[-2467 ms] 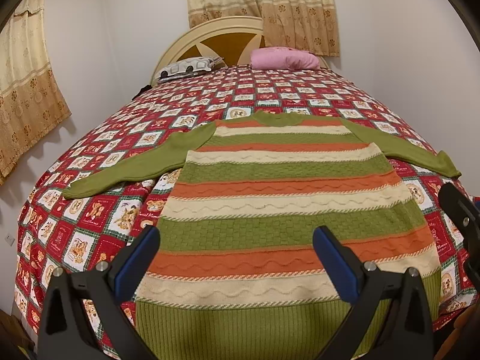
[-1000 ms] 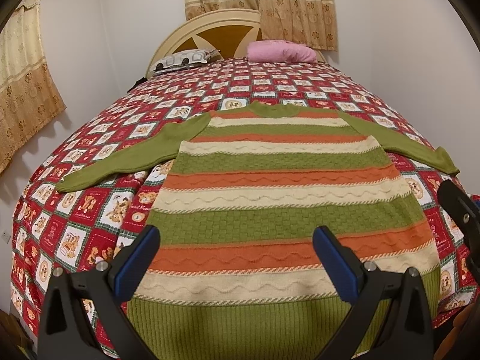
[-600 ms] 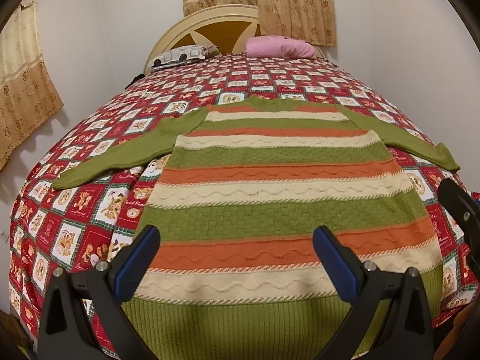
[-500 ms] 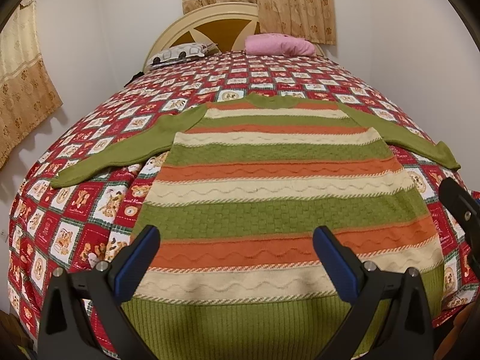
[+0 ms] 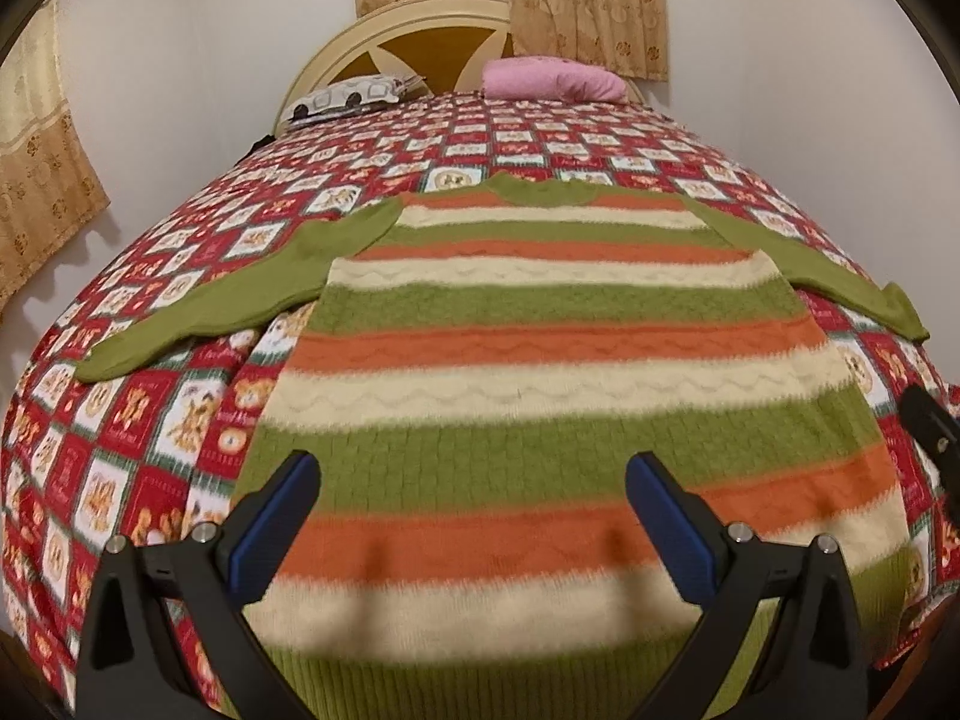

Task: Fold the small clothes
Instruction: 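Grasp the green sleeve cuff nearest the right tool with the right tool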

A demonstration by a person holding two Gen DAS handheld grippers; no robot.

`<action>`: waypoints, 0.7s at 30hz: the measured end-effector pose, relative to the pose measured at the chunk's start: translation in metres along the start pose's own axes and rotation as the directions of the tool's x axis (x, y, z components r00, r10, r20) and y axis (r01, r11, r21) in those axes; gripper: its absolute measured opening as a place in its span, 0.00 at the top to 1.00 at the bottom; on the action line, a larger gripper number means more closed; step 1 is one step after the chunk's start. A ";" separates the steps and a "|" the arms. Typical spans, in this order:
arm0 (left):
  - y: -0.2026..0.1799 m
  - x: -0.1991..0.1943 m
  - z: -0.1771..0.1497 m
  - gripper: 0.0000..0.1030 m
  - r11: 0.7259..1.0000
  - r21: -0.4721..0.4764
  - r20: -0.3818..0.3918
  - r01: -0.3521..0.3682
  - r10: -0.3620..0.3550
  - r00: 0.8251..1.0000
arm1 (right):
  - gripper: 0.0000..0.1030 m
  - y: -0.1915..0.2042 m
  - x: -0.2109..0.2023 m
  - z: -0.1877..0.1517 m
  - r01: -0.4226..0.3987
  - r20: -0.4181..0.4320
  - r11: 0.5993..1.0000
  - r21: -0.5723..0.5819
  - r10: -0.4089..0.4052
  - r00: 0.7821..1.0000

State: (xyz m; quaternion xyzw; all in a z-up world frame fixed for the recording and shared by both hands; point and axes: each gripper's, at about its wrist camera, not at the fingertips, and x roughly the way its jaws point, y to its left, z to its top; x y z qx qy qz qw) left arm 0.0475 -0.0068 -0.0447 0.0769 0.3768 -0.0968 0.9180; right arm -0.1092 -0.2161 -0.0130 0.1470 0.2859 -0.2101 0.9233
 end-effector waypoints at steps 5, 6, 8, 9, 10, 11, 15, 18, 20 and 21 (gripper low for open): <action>0.021 0.033 0.030 0.00 0.999 -0.043 0.019 0.013 -0.012 1.000 | 0.01 -0.052 0.028 0.023 0.054 -0.023 0.992 0.115 -0.051 0.998; 0.024 0.039 0.034 0.00 0.999 -0.047 0.020 0.008 -0.007 1.000 | 0.02 -0.062 0.031 0.028 0.058 -0.023 0.989 0.135 -0.055 0.998; 0.033 0.058 0.046 0.00 0.998 -0.057 0.017 -0.010 0.011 1.000 | 0.07 -0.089 0.039 0.045 0.078 -0.003 0.979 0.190 -0.079 0.997; 0.035 0.063 0.049 0.00 0.998 -0.059 0.016 -0.017 0.018 1.000 | 0.10 -0.103 0.043 0.054 0.080 0.006 0.974 0.213 -0.083 0.997; 0.039 0.073 0.053 0.00 0.997 -0.063 0.010 -0.032 0.033 0.999 | 0.17 -0.119 0.048 0.063 0.085 0.009 0.966 0.246 -0.090 0.996; 0.042 0.078 0.055 0.00 0.997 -0.068 0.004 -0.040 0.040 0.999 | 0.22 -0.138 0.054 0.072 0.099 0.002 0.952 0.289 -0.104 0.995; 0.052 0.104 0.055 0.00 0.993 -0.105 -0.026 -0.050 0.047 0.999 | 0.29 -0.220 0.085 0.098 0.121 -0.041 0.860 0.496 -0.116 0.992; 0.054 0.116 0.050 0.00 0.992 -0.118 -0.074 -0.039 0.031 0.997 | 0.42 -0.282 0.107 0.109 0.123 -0.065 0.757 0.642 -0.107 0.992; 0.056 0.116 0.050 0.00 0.991 -0.133 -0.076 -0.026 0.016 0.997 | 0.52 -0.317 0.126 0.114 0.134 -0.096 0.695 0.707 -0.093 0.991; 0.057 0.115 0.050 0.00 0.989 -0.143 -0.076 -0.025 0.014 0.997 | 0.53 -0.329 0.136 0.115 0.150 -0.120 0.673 0.724 -0.091 0.989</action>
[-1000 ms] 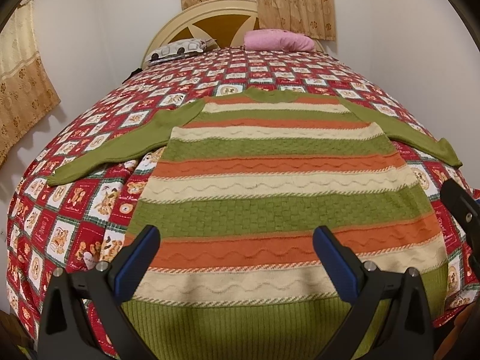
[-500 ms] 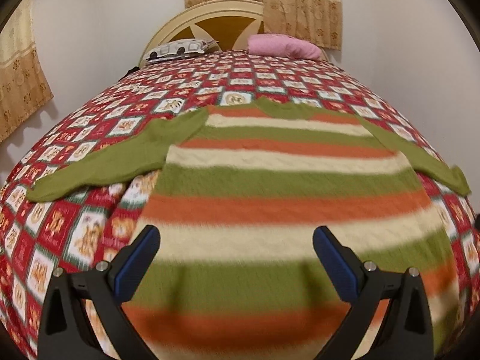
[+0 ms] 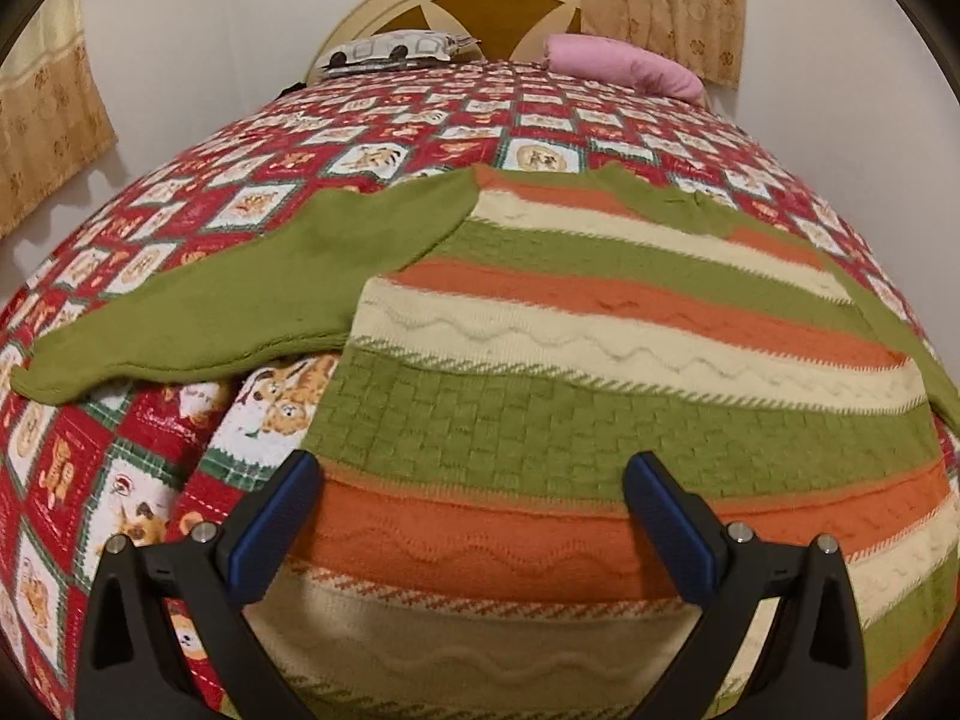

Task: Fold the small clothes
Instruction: 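Grasp the green sleeve cuff nearest the right tool with the right tool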

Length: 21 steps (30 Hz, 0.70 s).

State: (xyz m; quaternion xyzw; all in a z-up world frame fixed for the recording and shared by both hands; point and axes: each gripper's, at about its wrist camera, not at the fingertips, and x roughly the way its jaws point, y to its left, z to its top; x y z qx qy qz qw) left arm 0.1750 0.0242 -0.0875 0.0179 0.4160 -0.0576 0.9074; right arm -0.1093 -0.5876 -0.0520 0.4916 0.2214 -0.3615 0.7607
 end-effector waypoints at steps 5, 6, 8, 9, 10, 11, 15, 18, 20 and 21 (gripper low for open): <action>0.000 0.005 0.000 0.00 1.000 -0.017 -0.022 0.002 -0.002 1.000 | 0.54 -0.011 0.041 0.021 0.015 -0.062 0.999 0.052 -0.011 0.998; -0.001 0.005 -0.001 0.00 1.000 -0.016 -0.024 -0.001 0.000 1.000 | 0.54 -0.010 0.047 0.023 0.006 -0.071 0.998 0.061 -0.001 0.997; -0.001 0.008 0.001 0.00 1.000 -0.012 -0.026 -0.003 0.003 1.000 | 0.55 -0.005 0.058 0.024 -0.003 -0.087 0.998 0.064 0.009 0.996; -0.002 0.008 0.001 0.00 1.000 -0.011 -0.028 -0.006 0.005 1.000 | 0.61 -0.001 0.065 0.026 0.009 -0.092 0.999 0.045 -0.005 0.996; -0.002 0.009 0.002 0.00 1.000 -0.011 -0.028 -0.005 0.005 1.000 | 0.71 0.004 0.068 0.025 0.029 -0.091 0.999 0.021 -0.027 0.995; -0.001 0.010 0.002 0.00 1.000 -0.011 -0.029 -0.004 0.004 1.000 | 0.83 0.007 0.069 0.026 0.049 -0.088 0.999 -0.002 -0.049 0.995; 0.000 0.012 0.003 0.00 1.000 -0.014 -0.033 0.000 -0.001 0.999 | 0.91 0.001 0.070 0.031 0.026 -0.099 1.000 0.013 -0.024 0.995; 0.000 0.012 0.003 0.00 1.000 -0.016 -0.032 0.003 -0.003 0.999 | 0.91 0.010 0.042 0.036 -0.048 -0.023 0.999 -0.023 0.047 0.999; 0.000 0.012 0.003 0.00 1.000 -0.016 -0.031 0.004 -0.004 0.999 | 0.93 0.029 0.019 0.037 -0.074 0.036 0.993 -0.096 0.077 0.996; 0.000 0.013 0.003 0.00 1.000 -0.017 -0.031 0.005 -0.006 0.999 | 0.93 0.038 0.008 0.036 -0.081 0.052 0.989 -0.126 0.088 0.995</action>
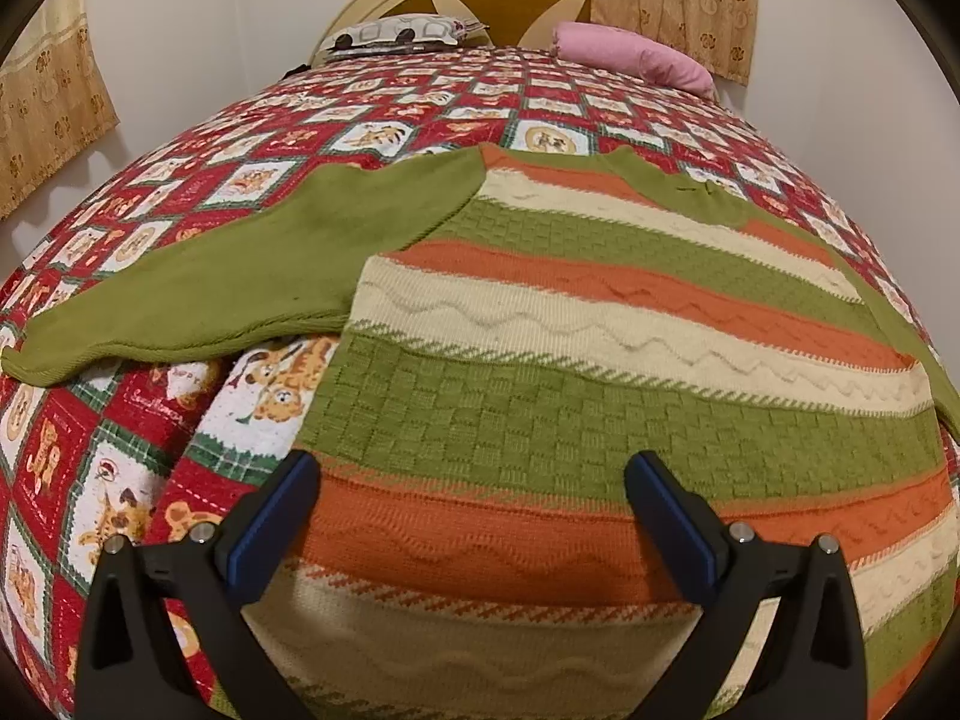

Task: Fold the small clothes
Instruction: 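Grasp the green sleeve cuff nearest the right tool with the right tool, then carry the held sleeve across the sweater body and release it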

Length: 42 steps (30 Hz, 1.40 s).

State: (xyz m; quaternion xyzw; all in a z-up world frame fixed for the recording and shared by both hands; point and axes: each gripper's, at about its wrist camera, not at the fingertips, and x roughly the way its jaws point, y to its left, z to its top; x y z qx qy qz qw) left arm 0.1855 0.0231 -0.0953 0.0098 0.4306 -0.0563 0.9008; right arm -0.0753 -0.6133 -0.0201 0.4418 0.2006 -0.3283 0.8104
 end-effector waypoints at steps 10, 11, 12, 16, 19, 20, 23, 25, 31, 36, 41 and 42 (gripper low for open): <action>0.005 -0.004 -0.002 0.00 0.999 -0.026 0.015 0.028 -0.027 1.000 | 0.94 0.156 -0.039 -0.070 -0.153 -0.052 0.945 -0.289 0.144 0.988; 0.007 -0.005 -0.003 0.00 0.999 -0.035 0.019 0.031 -0.031 0.999 | 0.94 0.172 -0.038 -0.083 -0.169 -0.072 0.935 -0.311 0.154 0.985; 0.009 -0.005 -0.003 0.00 0.998 -0.044 0.023 0.033 -0.032 0.999 | 0.94 0.190 -0.036 -0.100 -0.195 -0.101 0.922 -0.336 0.170 0.980; 0.019 -0.009 -0.004 0.00 0.994 -0.104 0.047 0.044 -0.039 0.998 | 0.94 0.259 -0.020 -0.170 -0.322 -0.254 0.860 -0.397 0.235 0.938; 0.024 -0.010 -0.004 0.00 0.990 -0.132 0.054 0.048 -0.042 0.998 | 0.94 0.305 -0.001 -0.226 -0.398 -0.362 0.819 -0.412 0.254 0.897; 0.025 -0.010 -0.004 0.00 0.989 -0.139 0.054 0.050 -0.043 0.998 | 0.94 0.321 0.006 -0.249 -0.423 -0.393 0.802 -0.421 0.258 0.882; 0.031 -0.011 -0.005 0.00 0.983 -0.174 0.064 0.052 -0.041 0.997 | 0.94 0.355 0.023 -0.308 -0.482 -0.471 0.766 -0.424 0.268 0.841; 0.038 -0.012 -0.006 0.00 0.976 -0.210 0.071 0.055 -0.040 0.997 | 0.94 0.374 0.035 -0.341 -0.518 -0.525 0.749 -0.414 0.268 0.808; 0.056 -0.010 -0.008 0.00 0.953 -0.296 0.075 0.065 -0.044 0.996 | 0.94 0.419 0.063 -0.427 -0.607 -0.667 0.689 -0.396 0.239 0.706; 0.056 -0.009 -0.008 0.00 0.954 -0.296 0.075 0.052 -0.031 0.997 | 0.94 0.436 0.085 -0.469 -0.669 -0.760 0.648 -0.364 0.208 0.615; 0.058 -0.008 -0.008 0.00 0.951 -0.304 0.078 0.063 -0.041 0.996 | 0.91 0.432 0.105 -0.485 -0.728 -0.864 0.642 -0.240 0.201 0.462; 0.057 -0.008 -0.007 0.00 0.952 -0.300 0.074 0.060 -0.039 0.996 | 0.91 0.431 0.107 -0.487 -0.740 -0.885 0.643 -0.200 0.206 0.418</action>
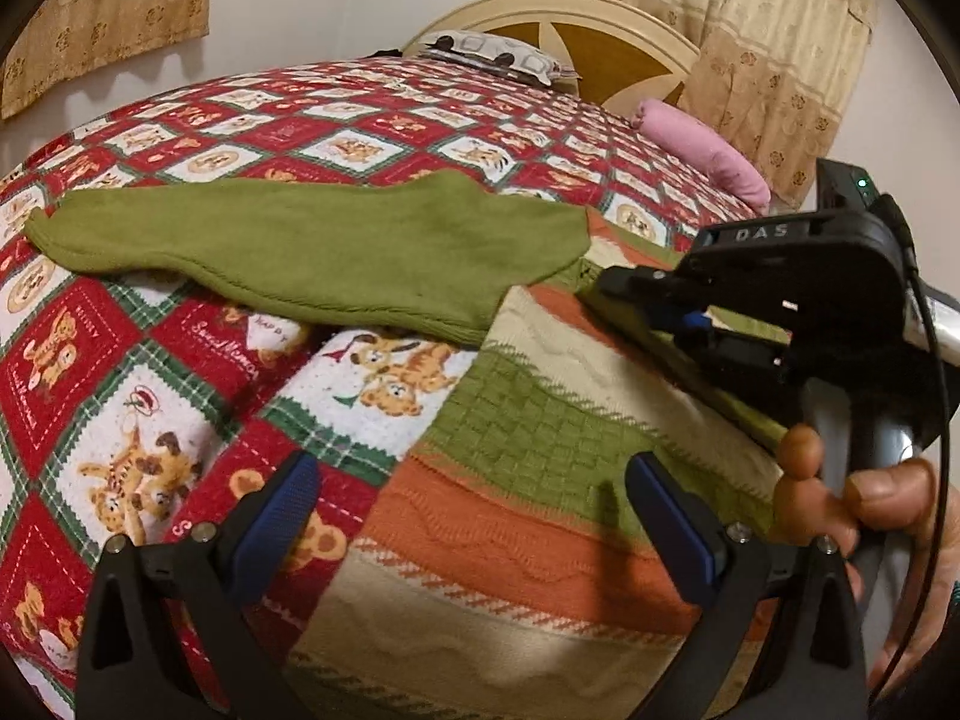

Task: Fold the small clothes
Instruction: 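Carry the held sleeve across the sweater body and release it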

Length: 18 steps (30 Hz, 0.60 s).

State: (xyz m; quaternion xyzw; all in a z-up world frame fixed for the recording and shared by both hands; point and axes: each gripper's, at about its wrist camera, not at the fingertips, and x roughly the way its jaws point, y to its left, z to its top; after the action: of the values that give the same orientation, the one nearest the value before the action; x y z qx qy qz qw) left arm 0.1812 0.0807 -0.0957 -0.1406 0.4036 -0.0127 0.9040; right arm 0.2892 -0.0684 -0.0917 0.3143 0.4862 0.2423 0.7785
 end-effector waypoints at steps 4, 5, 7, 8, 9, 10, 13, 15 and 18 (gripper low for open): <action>-0.001 0.000 0.000 0.00 1.000 0.005 -0.002 -0.003 0.003 1.000 | 0.91 -0.004 -0.026 -0.003 -0.145 0.012 0.989 0.026 0.144 0.989; -0.001 0.000 0.000 0.00 1.000 0.007 -0.003 -0.005 0.005 1.000 | 0.91 -0.003 -0.035 -0.002 -0.119 0.039 0.993 0.012 0.119 0.992; -0.002 0.000 0.000 0.00 1.000 0.011 -0.004 -0.010 0.010 1.000 | 0.91 -0.007 -0.066 -0.004 0.000 0.121 1.000 -0.026 0.003 0.993; -0.002 0.000 -0.001 0.00 1.000 0.013 -0.005 -0.012 0.012 1.000 | 0.91 -0.010 -0.078 -0.006 0.052 0.144 0.998 -0.041 -0.045 0.988; -0.002 0.000 -0.001 0.00 1.000 0.014 -0.005 -0.013 0.013 1.000 | 0.91 -0.012 -0.088 -0.008 0.108 0.168 0.993 -0.053 -0.097 0.981; -0.003 0.000 -0.001 0.00 1.000 0.016 -0.006 -0.014 0.015 1.000 | 0.91 -0.015 -0.098 -0.011 0.166 0.191 0.984 -0.061 -0.151 0.970; -0.004 0.001 -0.001 0.00 1.000 0.021 -0.007 -0.020 0.020 1.000 | 0.91 -0.022 -0.107 -0.020 0.254 0.192 0.963 -0.088 -0.234 0.953; -0.004 0.002 -0.001 0.00 1.000 0.022 -0.007 -0.022 0.022 1.000 | 0.91 -0.016 -0.100 -0.028 0.314 0.195 0.942 -0.121 -0.288 0.938; -0.004 0.002 -0.001 0.00 0.999 0.024 -0.008 -0.024 0.024 1.000 | 0.84 -0.014 -0.086 -0.038 0.396 0.186 0.908 -0.138 -0.369 0.910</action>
State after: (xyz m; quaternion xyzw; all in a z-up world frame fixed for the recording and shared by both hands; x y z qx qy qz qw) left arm 0.1822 0.0761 -0.0964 -0.1247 0.4087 -0.0074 0.9041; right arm 0.2209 -0.1274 -0.0626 0.1619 0.4533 0.1003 0.8707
